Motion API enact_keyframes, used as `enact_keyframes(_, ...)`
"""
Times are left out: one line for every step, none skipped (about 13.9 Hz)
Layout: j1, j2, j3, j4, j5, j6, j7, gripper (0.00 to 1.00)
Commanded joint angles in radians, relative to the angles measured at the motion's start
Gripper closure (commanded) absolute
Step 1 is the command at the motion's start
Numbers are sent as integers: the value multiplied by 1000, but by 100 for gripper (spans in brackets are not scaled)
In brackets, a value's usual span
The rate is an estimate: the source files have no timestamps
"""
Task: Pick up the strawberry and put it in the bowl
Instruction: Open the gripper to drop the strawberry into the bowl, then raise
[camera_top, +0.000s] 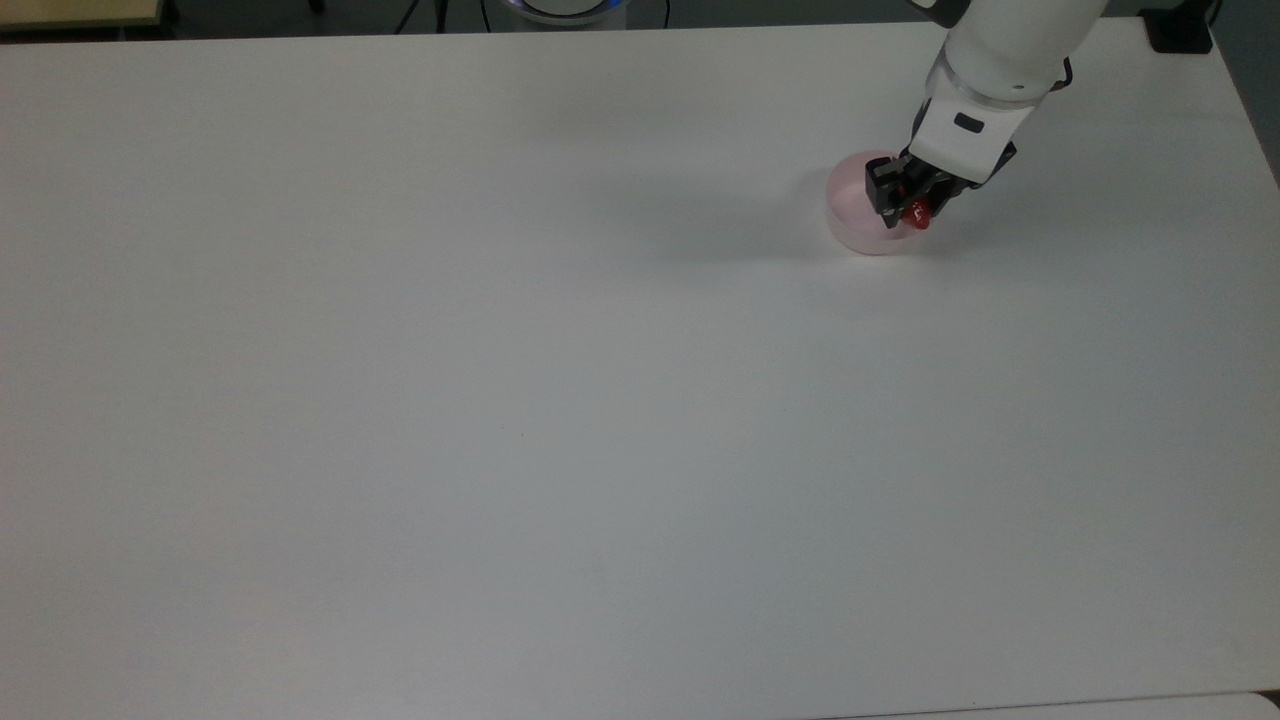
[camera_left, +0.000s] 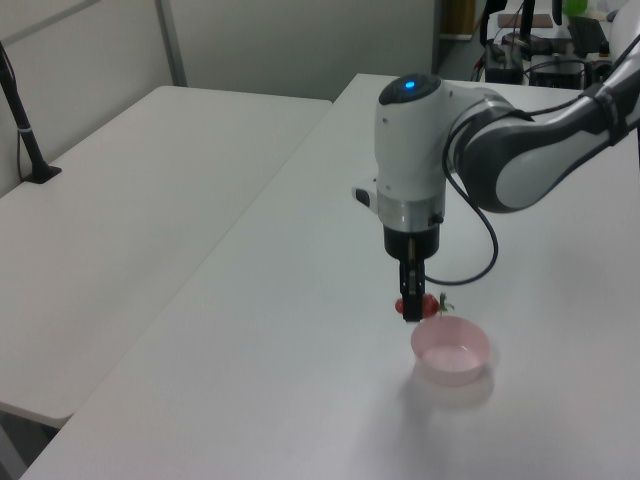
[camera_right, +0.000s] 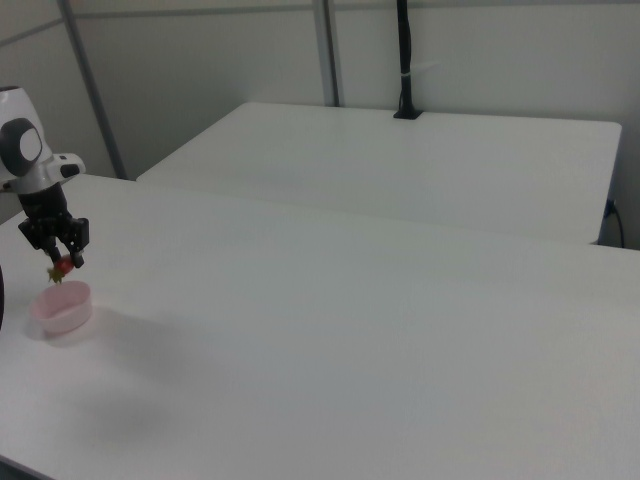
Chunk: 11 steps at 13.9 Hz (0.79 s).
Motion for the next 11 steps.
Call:
enact_keyframes(-4, 3, 10, -21, -20, -16, 52, 0)
enact_keyframes(-4, -9, 10, -24, -32, -28, 54, 0)
enact_keyframes(-5, -18, 10, -26, -40, -48, 54, 0)
enact_keyframes(-16, -37, 10, -27, -47, -68, 54, 0)
enact_keyframes(-47, -76, 10, -34, -61, -105, 54, 0)
enact_keyframes(-103, -130, 10, -43, -78, -145, 54, 0)
enact_keyframes(-167, -182, 12, -43, -93, -197, 45, 0)
enact_keyframes(-218, -215, 19, -41, -107, -232, 36, 0)
enact_keyframes(-273, -247, 38, -41, -118, -263, 13, 0)
enact_keyframes(-344, -277, 56, -41, -120, -289, -25, 0)
enact_keyframes(-405, -302, 70, -41, -120, -310, -87, 0)
